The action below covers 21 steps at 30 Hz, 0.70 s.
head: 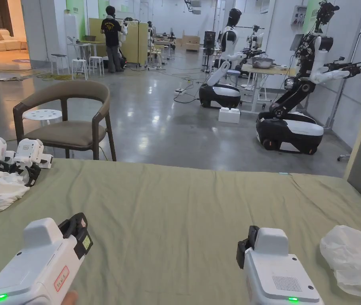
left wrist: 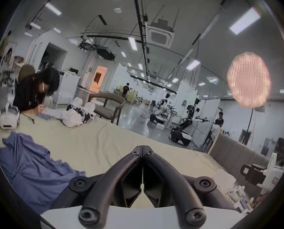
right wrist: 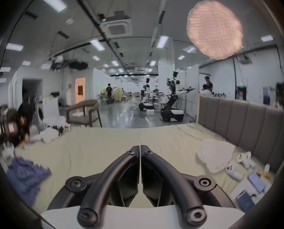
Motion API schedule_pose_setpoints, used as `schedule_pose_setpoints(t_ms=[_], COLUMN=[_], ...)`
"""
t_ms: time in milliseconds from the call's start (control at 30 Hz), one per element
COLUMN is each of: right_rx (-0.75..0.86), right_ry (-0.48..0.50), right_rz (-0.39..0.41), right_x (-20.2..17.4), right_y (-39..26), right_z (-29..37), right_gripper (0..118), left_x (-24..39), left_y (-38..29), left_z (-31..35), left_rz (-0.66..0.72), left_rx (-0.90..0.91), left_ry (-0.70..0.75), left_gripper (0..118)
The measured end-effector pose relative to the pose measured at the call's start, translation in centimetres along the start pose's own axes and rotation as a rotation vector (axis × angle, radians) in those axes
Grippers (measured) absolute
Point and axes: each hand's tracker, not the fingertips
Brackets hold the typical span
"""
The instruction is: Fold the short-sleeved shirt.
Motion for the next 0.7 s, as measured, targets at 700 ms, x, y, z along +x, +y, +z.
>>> schedule_pose_setpoints(t_ms=[700], right_rx=[-0.085], right_ry=[0.037], right_rz=[0.032], right_x=[-0.8], right_y=[-1.1], right_z=[-0.5], right_gripper=[0], left_x=[-4.3], left_y=[0.3], left_z=[-0.3], left_rz=[-0.347], left_rx=[-0.320], left_ry=[0.104], left_gripper=[0])
